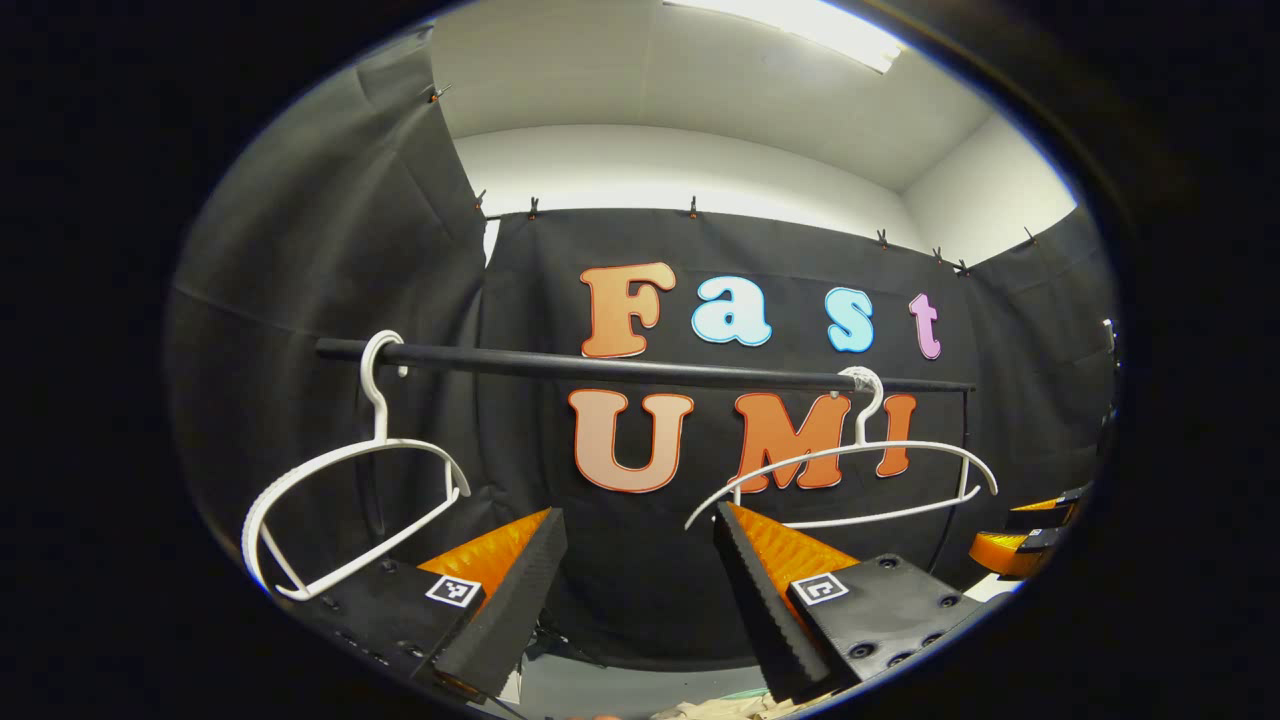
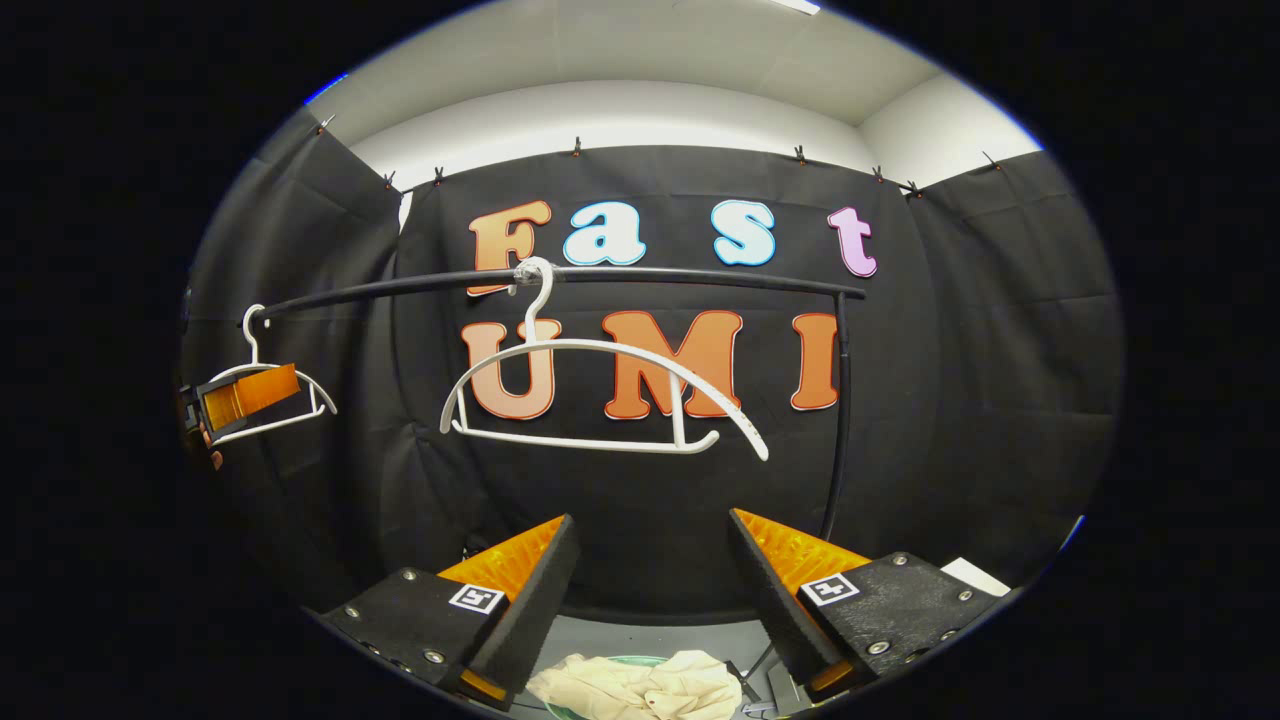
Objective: Grasp the clothes on the hanger with both hands and then place them into the laundry hamper below.
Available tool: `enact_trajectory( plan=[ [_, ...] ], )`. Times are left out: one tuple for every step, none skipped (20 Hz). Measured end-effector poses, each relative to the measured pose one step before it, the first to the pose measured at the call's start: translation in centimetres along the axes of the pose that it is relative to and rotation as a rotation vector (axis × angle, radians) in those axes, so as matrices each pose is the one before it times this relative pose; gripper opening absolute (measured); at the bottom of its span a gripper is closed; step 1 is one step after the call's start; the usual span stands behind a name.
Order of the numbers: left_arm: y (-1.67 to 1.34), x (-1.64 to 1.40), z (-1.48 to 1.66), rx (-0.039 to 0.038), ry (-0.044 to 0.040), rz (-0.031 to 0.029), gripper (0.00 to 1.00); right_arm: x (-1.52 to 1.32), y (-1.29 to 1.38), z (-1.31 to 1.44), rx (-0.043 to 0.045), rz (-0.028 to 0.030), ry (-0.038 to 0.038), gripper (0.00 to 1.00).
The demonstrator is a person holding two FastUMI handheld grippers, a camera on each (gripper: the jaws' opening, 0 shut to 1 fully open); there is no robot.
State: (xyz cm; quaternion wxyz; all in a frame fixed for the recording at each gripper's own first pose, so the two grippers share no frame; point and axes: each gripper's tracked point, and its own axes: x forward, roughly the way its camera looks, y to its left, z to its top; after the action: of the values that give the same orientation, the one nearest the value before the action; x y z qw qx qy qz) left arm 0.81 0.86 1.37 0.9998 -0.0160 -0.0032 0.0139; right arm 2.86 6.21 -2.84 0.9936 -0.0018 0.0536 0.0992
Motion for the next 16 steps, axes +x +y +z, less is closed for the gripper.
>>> enact_trajectory(
  plan=[
    [-0.151, 0.38, 0.058, 0.0014, -0.00301, -0.00386, 0.96, 0.082, -0.038, 0.109, -0.00167, -0.00699, -0.00417, 0.92],
    [-0.237, 0.363, -0.027, 0.00077, -0.00297, -0.00562, 0.96, 0.277, -0.01, -0.294, -0.00548, -0.00624, -0.00145, 0.92],
    [-0.258, 0.459, 0.033, 0.00246, -0.00416, -0.0064, 0.96, 0.268, -0.113, -0.392, -0.00689, -0.00509, 0.00515, 0.92],
    [-0.288, 0.446, 0.045, 0.00717, -0.00686, -0.00912, 0.96, 0.354, -0.06, -0.432, -0.00509, -0.00749, 0.00516, 0.92],
    [-0.285, 0.442, -0.108, 0.01053, -0.00227, -0.00811, 0.96, 0.332, -0.142, -0.338, 0.00198, -0.0107, 0.00137, 0.92],
    [-0.293, 0.32, -0.243, 0.00595, -0.00004, -0.0076, 0.96, -0.045, -0.111, -0.225, 0.0086, -0.00118, 0.00377, 0.92],
    [-0.471, 0.239, -0.197, -0.00443, 0.001, -0.01056, 0.97, 0.15, 0.275, -0.253, 0.00769, 0.00957, -0.00054, 0.92],
    [-0.63, 0.262, -0.257, -0.0108, 0.00479, -0.01391, 0.94, 0.091, 0.177, -0.067, 0.00218, 0.00536, -0.0011, 0.92],
    [-0.447, 0.151, -0.24, -0.00996, 0.00353, -0.013, 0.95, 0.068, -0.291, -0.065, -0.00423, -0.00511, -0.00386, 0.92],
    [-0.148, 0.164, -0.065, -0.00621, -0.00368, -0.00211, 0.97, 0.183, -0.26, 0.236, -0.01032, -0.00515, -0.00746, 0.92],
    [0.131, 0.211, 0.086, -0.0046, -0.01133, 0.0046, 0.96, 0.111, -0.345, 0.196, -0.01163, -0.00157, -0.01032, 0.92],
    [0.165, 0.121, 0.128, -0.00765, -0.01458, 0.00832, 0.94, 0.328, -0.476, 0.246, -0.00901, 0.00002, -0.00983, 0.92],
    [0.071, 0.039, 0.102, -0.01538, -0.01775, 0.01419, 0.94, 0.355, -0.315, 0.376, -0.01053, 0.00514, -0.01108, 0.92],
    [0.126, 0.136, 0.027, -0.01873, -0.01113, 0.01639, 0.94, 0.351, -0.629, -0.09, -0.00972, 0.0003, 0.00567, 0.92],
    [-0.099, 0.279, -0.014, -0.01333, -0.00499, 0.00912, 0.96, 0.208, -0.683, -0.128, -0.0112, -0.00188, 0.0088, 0.92],
    [-0.294, 0.331, 0.225, -0.00218, -0.00631, 0.0062, 0.97, 0.268, -0.804, 0.222, -0.00863, -0.00468, -0.00228, 0.92]
  ],
)
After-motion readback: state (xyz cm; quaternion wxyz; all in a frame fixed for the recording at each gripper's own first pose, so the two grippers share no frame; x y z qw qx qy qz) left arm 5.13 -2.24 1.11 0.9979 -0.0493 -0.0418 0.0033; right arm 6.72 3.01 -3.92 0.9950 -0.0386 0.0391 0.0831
